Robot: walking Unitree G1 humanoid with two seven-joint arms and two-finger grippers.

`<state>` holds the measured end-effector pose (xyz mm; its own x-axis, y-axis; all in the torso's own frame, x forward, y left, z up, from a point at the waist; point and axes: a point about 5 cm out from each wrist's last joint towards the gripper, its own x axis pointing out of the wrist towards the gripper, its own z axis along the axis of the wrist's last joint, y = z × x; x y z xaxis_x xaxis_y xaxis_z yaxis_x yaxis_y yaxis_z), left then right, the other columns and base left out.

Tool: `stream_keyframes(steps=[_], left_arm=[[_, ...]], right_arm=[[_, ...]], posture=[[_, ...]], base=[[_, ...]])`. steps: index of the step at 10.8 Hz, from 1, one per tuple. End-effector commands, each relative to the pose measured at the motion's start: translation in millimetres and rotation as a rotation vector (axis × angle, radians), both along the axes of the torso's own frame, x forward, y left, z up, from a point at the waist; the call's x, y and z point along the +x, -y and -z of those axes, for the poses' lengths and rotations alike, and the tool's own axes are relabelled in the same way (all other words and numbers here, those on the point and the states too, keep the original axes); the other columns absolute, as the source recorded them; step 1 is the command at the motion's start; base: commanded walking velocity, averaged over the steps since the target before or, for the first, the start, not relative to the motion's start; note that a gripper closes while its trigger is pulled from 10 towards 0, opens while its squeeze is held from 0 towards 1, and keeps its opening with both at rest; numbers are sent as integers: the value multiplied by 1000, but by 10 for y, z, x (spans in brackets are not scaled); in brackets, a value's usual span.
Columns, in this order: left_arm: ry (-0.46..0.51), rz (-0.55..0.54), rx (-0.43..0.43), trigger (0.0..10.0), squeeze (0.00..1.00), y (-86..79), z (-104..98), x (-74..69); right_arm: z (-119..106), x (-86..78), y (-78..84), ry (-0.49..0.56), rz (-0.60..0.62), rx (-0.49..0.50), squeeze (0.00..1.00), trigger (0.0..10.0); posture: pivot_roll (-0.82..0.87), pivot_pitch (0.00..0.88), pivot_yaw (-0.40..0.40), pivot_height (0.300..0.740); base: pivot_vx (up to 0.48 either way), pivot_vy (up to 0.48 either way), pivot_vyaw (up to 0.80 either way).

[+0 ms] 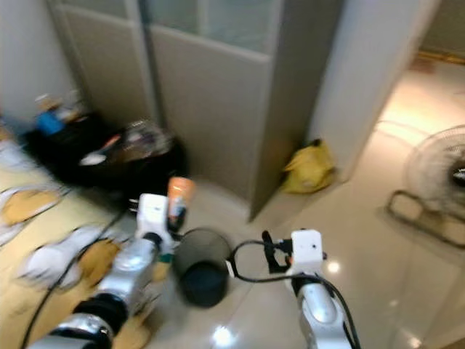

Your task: Clean up the room

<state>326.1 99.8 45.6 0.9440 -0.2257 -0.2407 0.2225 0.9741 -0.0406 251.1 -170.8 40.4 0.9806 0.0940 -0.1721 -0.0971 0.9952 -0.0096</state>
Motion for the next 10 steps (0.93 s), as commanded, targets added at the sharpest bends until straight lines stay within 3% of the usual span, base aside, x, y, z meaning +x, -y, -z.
stream_keyframes(steps=[1, 5, 6, 7, 8, 9, 10], left_arm=[[10, 26, 2, 10000, 0, 82, -39, 27], [-24, -13, 66, 10000, 0, 96, -32, 77], [-40, -52, 156, 10000, 0, 51, -4, 87], [-66, -132, 222, 10000, 0, -115, 20, 108], [-92, -200, 203, 10000, 0, -235, 25, 122], [-114, -217, 251, 10000, 0, -317, 71, 98], [-126, -229, 270, 10000, 0, -364, 93, 85]], right_arm=[[-5, -29, 87, -3, 20, -20, 0, 10000], [27, -137, 89, -37, -15, -28, 0, 10000], [46, -219, 92, -57, -32, -34, 0, 10000], [24, -354, 108, -72, -38, -36, 0, 10000], [0, -514, 108, -89, -51, -43, 0, 10000], [-41, -802, 85, -120, -68, -35, 0, 10000], [-76, -952, 64, -136, -70, -25, 0, 10000]], posture=[[9, 49, -1, 740], [-15, 67, -17, 740], [-34, 91, -26, 740], [-65, 167, -47, 740], [-99, 206, -62, 740], [-145, 273, -65, 740], [-172, 311, -57, 740]], base=[[480, 0, 0], [473, 0, 0], [0, 0, 0], [0, 0, 0], [0, 0, 0], [0, 0, 0], [0, 0, 0]])
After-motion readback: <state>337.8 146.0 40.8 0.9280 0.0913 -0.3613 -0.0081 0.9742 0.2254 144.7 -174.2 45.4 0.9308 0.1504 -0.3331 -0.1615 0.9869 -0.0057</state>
